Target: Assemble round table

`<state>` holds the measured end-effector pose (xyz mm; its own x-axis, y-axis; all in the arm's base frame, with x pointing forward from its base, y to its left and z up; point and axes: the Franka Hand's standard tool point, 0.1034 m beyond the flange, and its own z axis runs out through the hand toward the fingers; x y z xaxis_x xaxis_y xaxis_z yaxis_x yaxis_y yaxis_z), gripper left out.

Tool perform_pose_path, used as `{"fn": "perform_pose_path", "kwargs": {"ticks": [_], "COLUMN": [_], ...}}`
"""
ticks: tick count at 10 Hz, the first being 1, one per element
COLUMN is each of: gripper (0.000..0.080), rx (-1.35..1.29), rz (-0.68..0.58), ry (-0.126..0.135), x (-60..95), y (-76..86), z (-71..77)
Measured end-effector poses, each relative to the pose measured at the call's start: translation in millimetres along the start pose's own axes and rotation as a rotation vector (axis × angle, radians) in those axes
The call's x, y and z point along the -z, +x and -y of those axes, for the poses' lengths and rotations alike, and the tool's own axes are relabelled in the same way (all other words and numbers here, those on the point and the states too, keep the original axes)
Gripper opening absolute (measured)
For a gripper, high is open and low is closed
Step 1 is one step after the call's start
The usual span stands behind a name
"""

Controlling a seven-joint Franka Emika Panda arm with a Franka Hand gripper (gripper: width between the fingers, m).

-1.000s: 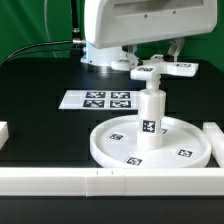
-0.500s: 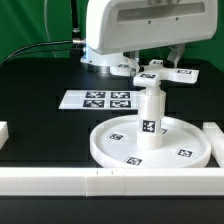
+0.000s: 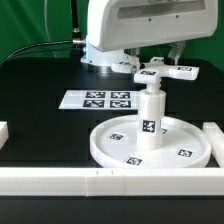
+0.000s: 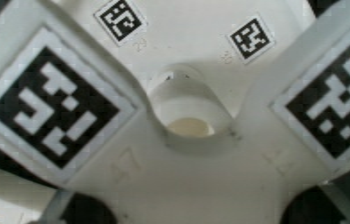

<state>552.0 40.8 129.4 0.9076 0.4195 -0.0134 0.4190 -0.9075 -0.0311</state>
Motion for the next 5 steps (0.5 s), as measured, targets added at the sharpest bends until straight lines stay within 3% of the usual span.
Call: {"fn": "perform_pose_path", "kwargs": {"ticks": [5], "gripper": [0.0443], "rx": [0.002], "rz": [0.015], "ry": [0.005], "x": [-11.1], "y": [-5.1], "z": [-1.4]}}
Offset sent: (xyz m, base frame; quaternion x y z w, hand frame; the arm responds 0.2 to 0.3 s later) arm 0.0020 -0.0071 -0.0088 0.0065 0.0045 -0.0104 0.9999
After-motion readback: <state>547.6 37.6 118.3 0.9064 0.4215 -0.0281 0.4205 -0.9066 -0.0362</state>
